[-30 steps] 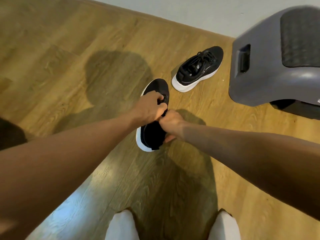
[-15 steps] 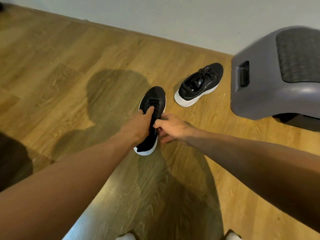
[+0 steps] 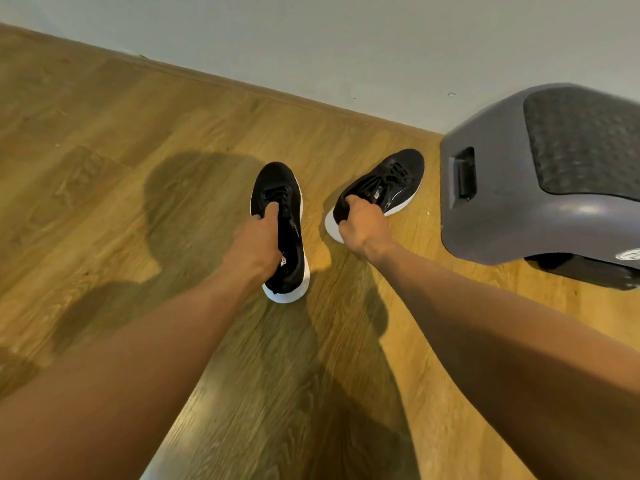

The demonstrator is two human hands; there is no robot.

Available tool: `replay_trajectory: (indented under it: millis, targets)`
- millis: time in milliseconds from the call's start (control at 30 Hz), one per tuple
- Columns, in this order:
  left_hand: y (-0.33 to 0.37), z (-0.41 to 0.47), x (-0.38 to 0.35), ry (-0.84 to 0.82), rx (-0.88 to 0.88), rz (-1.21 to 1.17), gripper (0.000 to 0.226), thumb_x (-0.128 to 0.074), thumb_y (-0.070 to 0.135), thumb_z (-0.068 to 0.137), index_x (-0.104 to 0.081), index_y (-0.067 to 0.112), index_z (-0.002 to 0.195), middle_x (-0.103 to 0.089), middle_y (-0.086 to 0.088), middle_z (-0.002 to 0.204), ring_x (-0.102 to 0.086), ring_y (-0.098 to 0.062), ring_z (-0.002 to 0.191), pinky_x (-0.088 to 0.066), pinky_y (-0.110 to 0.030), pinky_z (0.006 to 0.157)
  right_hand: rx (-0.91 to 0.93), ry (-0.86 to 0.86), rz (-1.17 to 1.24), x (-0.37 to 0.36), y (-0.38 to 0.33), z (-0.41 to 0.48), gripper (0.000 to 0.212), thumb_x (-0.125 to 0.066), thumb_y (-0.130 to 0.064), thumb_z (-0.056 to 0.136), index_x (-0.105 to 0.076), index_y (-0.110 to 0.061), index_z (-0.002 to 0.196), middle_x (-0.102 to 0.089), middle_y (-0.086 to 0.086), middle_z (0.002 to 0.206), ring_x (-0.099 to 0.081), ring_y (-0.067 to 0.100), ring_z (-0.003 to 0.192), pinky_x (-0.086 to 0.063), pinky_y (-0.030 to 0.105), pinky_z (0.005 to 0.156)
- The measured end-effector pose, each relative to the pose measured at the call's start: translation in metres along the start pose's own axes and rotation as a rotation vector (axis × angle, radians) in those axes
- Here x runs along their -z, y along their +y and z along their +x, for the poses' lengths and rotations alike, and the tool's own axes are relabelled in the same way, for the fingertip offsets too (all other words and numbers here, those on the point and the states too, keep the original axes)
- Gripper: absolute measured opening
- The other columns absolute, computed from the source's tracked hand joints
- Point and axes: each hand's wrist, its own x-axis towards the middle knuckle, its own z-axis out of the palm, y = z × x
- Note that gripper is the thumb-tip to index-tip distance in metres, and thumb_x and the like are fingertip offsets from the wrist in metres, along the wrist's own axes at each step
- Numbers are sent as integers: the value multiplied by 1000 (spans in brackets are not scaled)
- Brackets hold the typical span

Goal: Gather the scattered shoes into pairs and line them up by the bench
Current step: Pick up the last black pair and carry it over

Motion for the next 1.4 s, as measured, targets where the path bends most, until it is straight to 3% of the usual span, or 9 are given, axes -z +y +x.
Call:
replay_trajectory:
  millis: [167, 367, 500, 733, 867, 1033, 1133, 1267, 1400]
  targets:
    - [-10, -1, -5, 87, 4, -77, 77, -52, -3, 84, -20, 26, 148, -59, -17, 115, -61, -32, 94, -50, -39, 72, 70, 153, 535, -3, 1, -22, 32, -44, 16, 69, -60, -12, 71, -59, 4, 68, -56, 17, 71, -45, 35, 58]
    - [-27, -4, -2, 99, 4, -165, 76, -54, -2, 85, -23, 30, 146, -58, -13, 124, -60, -27, 100, -45, -33, 72, -245, 115, 1449, 47, 41, -27, 58, -37, 26, 73, -64, -18, 99, -65, 6, 102, -60, 28, 96, -55, 31, 66]
    - [-30, 3, 2, 58, 6, -122, 76, -52, -4, 84, -25, 31, 145, -58, -13, 124, -56, -23, 97, -47, -33, 73, -414, 111, 1663, 69, 91, -37, 68, -30, 30, 75, -51, -14, 123, -52, 11, 128, -55, 34, 109, -55, 39, 76]
    - [-13, 0, 6, 58, 27, -109, 72, -51, -3, 82, -32, 29, 144, -55, -9, 129, -54, -31, 115, -46, -38, 86, -90, 41, 939, 56, 63, -55, 31, -48, 10, 89, -71, -12, 89, -69, 2, 80, -67, 11, 70, -53, 21, 54]
    - [-14, -10, 29, 84, 231, -627, 54, -45, -12, 84, -52, 24, 124, -61, 0, 98, -59, -21, 91, -51, -31, 73, 203, -102, 392, 45, 58, -66, 28, -48, 16, 81, -67, -4, 86, -67, 11, 90, -61, 21, 89, -53, 30, 74]
    - [-62, -29, 71, 85, 480, -685, 20, -42, 1, 95, -58, 13, 96, -60, -17, 90, -57, -28, 75, -47, -40, 73, 384, -277, -198, 28, 57, -78, 22, -51, 9, 78, -54, -12, 83, -64, 12, 94, -59, 29, 90, -48, 32, 70]
    - [-72, -32, 79, 40, 504, -614, 25, -42, 9, 96, -61, 7, 112, -61, -23, 114, -58, -32, 95, -48, -48, 91, 388, -384, -344, 21, 55, -84, 27, -50, 5, 83, -53, -20, 94, -61, 10, 102, -58, 27, 93, -43, 28, 71]
    - [-42, -34, 65, 92, 421, -574, 30, -44, 0, 88, -64, 22, 91, -67, -10, 91, -63, -21, 76, -51, -33, 61, 365, -436, -363, 20, 50, -84, 26, -47, 8, 82, -56, -14, 92, -64, 11, 95, -59, 27, 88, -41, 29, 67]
    - [0, -32, 35, 102, 239, -413, 35, -47, -5, 84, -51, 15, 112, -59, -7, 103, -55, -17, 85, -39, -22, 56, 398, -350, -279, 30, 46, -81, 19, -46, -7, 89, -64, -12, 92, -68, 9, 89, -64, 25, 85, -52, 38, 77]
